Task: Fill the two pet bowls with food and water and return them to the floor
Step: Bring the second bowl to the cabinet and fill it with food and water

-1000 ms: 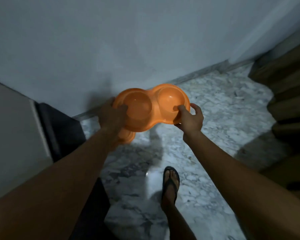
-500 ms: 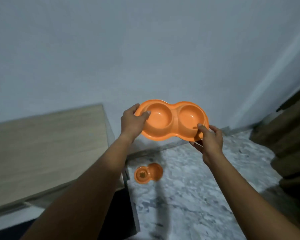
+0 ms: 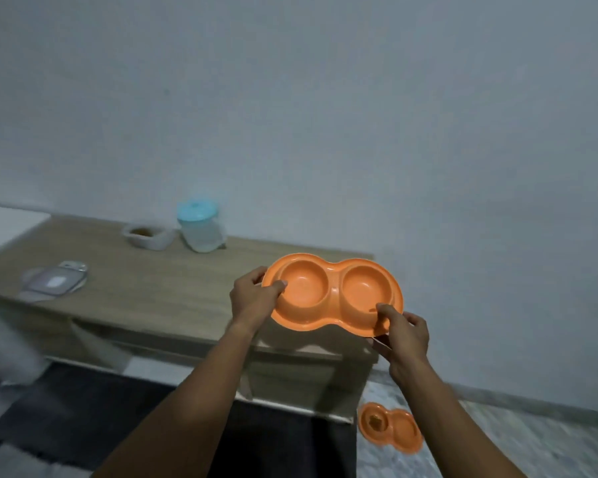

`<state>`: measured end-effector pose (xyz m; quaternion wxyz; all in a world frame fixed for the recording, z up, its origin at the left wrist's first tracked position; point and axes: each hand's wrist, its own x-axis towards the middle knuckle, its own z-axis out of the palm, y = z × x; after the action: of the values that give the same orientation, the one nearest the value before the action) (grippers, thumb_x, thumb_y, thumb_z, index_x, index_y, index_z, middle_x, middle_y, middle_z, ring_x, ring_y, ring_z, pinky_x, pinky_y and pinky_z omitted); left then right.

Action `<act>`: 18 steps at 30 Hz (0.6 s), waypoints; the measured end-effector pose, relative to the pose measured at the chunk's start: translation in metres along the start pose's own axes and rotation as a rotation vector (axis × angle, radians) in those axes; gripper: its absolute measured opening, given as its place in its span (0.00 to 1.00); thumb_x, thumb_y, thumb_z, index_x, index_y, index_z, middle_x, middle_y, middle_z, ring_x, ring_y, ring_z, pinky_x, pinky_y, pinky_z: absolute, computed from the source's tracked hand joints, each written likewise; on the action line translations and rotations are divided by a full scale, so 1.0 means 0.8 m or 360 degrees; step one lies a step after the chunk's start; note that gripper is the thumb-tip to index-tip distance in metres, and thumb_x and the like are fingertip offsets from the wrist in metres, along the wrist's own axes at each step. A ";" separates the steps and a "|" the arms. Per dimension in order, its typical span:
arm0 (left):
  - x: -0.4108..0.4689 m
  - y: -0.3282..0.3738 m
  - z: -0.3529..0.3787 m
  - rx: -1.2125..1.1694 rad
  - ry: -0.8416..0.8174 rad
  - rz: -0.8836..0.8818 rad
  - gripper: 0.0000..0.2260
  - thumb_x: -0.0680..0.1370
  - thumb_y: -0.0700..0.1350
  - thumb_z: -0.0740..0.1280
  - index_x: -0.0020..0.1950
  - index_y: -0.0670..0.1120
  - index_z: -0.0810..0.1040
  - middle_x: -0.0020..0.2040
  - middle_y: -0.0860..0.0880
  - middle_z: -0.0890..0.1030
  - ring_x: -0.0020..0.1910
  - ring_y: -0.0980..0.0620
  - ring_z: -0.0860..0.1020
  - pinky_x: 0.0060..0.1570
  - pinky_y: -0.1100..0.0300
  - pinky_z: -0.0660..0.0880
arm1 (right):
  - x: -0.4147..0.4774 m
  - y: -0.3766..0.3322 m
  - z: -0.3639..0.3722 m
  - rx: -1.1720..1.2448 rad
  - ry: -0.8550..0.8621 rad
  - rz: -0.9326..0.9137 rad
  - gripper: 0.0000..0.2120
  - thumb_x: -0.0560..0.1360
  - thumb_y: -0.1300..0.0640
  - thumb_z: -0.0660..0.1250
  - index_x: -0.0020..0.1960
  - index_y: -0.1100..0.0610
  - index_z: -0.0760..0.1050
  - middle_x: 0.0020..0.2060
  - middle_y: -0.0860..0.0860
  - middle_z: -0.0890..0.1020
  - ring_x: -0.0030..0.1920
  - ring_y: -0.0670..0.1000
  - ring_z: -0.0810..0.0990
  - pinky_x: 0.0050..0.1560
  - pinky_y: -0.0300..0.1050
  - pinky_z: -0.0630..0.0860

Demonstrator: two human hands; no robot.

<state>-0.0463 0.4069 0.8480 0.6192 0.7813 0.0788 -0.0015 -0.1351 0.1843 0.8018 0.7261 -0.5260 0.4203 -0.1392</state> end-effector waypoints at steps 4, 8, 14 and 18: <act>0.065 -0.031 -0.109 0.0058 0.0103 -0.0018 0.28 0.70 0.45 0.77 0.69 0.45 0.76 0.65 0.46 0.79 0.63 0.48 0.78 0.65 0.50 0.74 | -0.027 0.042 0.120 -0.0088 -0.0109 0.0010 0.28 0.71 0.54 0.77 0.66 0.56 0.69 0.57 0.60 0.79 0.50 0.63 0.85 0.42 0.56 0.86; 0.144 -0.070 -0.227 0.0159 0.0130 -0.0036 0.26 0.71 0.45 0.76 0.68 0.45 0.77 0.64 0.47 0.80 0.62 0.47 0.78 0.64 0.52 0.74 | -0.059 0.109 0.253 -0.0143 -0.0088 0.0053 0.27 0.70 0.54 0.78 0.64 0.58 0.70 0.56 0.60 0.80 0.53 0.62 0.84 0.44 0.57 0.86; 0.251 -0.114 -0.358 0.0410 0.0018 -0.0126 0.20 0.74 0.47 0.73 0.66 0.45 0.80 0.64 0.46 0.80 0.64 0.44 0.77 0.60 0.55 0.71 | -0.103 0.182 0.405 -0.0329 0.0011 0.0161 0.29 0.63 0.46 0.79 0.59 0.56 0.75 0.53 0.57 0.83 0.51 0.60 0.83 0.56 0.62 0.82; 0.308 -0.122 -0.392 0.0452 -0.0109 -0.0159 0.21 0.74 0.46 0.73 0.66 0.46 0.80 0.67 0.45 0.78 0.65 0.44 0.76 0.65 0.51 0.72 | -0.103 0.190 0.460 -0.0432 0.0014 0.0177 0.25 0.70 0.47 0.78 0.60 0.58 0.75 0.51 0.57 0.83 0.46 0.58 0.83 0.48 0.55 0.82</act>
<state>0.1548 0.7619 0.8019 0.5039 0.8556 0.0955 -0.0702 0.0566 0.5376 0.7405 0.6531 -0.5946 0.4669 -0.0430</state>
